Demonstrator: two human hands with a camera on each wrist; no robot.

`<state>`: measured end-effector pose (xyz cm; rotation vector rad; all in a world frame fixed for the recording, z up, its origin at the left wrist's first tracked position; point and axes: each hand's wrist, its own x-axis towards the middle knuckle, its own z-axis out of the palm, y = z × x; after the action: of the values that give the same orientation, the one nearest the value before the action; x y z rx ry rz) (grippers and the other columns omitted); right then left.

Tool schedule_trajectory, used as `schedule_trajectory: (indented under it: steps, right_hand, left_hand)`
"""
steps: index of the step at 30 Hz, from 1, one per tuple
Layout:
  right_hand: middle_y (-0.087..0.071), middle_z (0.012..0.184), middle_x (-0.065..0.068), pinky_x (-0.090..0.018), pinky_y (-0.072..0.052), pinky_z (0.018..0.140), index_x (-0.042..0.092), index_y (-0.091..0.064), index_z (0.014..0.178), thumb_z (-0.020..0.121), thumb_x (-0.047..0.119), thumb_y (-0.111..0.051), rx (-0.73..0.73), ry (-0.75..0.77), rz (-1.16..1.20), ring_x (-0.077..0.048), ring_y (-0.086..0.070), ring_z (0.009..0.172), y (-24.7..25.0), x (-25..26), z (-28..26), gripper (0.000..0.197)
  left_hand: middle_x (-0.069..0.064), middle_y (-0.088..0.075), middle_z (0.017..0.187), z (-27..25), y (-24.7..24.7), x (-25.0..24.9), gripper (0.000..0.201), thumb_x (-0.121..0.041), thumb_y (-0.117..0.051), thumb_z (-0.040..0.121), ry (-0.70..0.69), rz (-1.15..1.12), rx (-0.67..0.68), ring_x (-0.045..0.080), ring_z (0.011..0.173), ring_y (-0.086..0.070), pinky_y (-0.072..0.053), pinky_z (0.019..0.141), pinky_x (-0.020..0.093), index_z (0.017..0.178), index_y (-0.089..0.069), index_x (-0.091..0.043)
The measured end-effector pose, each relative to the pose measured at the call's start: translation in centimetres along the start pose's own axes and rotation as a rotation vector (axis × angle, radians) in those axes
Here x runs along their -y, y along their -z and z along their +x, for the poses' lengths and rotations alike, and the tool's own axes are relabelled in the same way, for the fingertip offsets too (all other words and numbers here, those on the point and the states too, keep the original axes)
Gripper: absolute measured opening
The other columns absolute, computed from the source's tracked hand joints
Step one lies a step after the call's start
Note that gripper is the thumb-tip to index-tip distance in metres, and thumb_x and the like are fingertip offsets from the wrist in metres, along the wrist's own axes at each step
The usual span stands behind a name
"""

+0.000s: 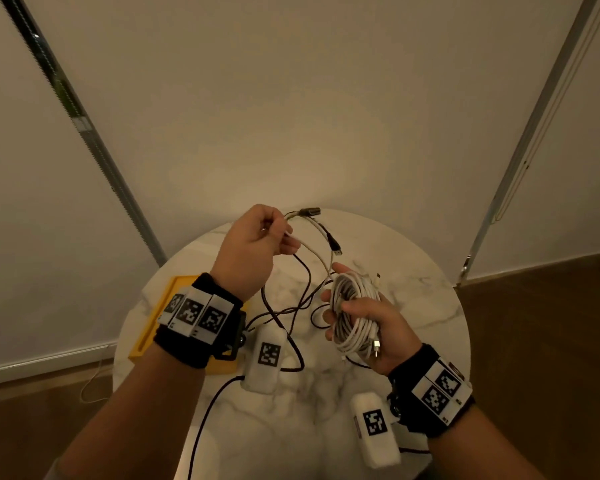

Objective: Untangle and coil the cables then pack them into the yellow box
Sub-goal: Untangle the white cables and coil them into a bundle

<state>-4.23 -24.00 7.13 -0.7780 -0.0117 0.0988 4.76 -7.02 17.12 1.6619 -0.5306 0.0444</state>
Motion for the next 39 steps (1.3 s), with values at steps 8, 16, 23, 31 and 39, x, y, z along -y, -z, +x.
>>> schedule_trajectory:
  steps: [8,16,23,31,39]
  right_hand:
    - [-0.067,0.104,-0.023,-0.039,-0.057,0.062,0.03,-0.041,0.148,0.057,0.01,-0.079,0.031,0.014,-0.17,-0.032,-0.061,0.075,-1.6,0.5,0.4,0.101]
    - [-0.066,0.104,-0.024,-0.04,-0.055,0.062,0.018,-0.055,0.137,0.056,0.011,-0.081,0.061,-0.036,-0.297,-0.03,-0.062,0.071,-3.1,1.3,1.2,0.085]
    - [-0.064,0.095,-0.02,-0.035,-0.055,0.061,-0.008,-0.058,0.116,0.067,0.001,-0.074,0.108,-0.049,-0.581,-0.026,-0.063,0.073,-4.6,2.9,1.3,0.053]
    - [-0.055,0.098,-0.024,-0.033,-0.054,0.057,0.004,-0.068,0.085,0.059,0.016,-0.081,0.098,-0.114,-0.544,-0.027,-0.059,0.069,-7.6,8.5,3.2,0.032]
    - [-0.061,0.093,-0.012,-0.034,-0.05,0.064,0.007,-0.056,0.104,0.075,0.013,-0.062,0.223,-0.079,-0.399,-0.023,-0.058,0.07,-12.9,14.6,5.2,0.03]
  left_hand:
    - [0.011,-0.06,0.091,-0.7,-0.4,-0.8,0.014,-0.004,-0.041,0.104,0.032,-0.129,0.107,0.017,0.078,-0.072,-0.059,0.074,0.024,0.093,-0.051,-0.005]
    - [0.006,-0.068,0.079,-1.5,-0.6,0.4,0.015,-0.01,-0.053,0.101,0.073,0.095,0.112,0.005,0.065,-0.063,-0.048,0.06,0.016,0.091,-0.063,-0.005]
    - [-0.006,-0.072,0.104,-2.0,-0.3,2.7,0.029,-0.027,-0.043,0.106,0.134,0.161,0.17,-0.002,0.091,-0.064,-0.047,0.074,0.017,0.113,-0.067,-0.013]
    - [-0.007,-0.057,0.136,-4.5,-1.4,8.3,0.039,-0.04,-0.036,0.106,0.302,0.407,0.496,0.008,0.127,-0.05,-0.038,0.107,0.026,0.135,-0.057,-0.023]
    - [-0.012,-0.042,0.15,-4.3,-2.1,7.0,0.058,-0.048,-0.06,0.093,0.232,0.183,0.129,0.012,0.132,-0.045,-0.042,0.104,0.033,0.145,-0.039,-0.034]
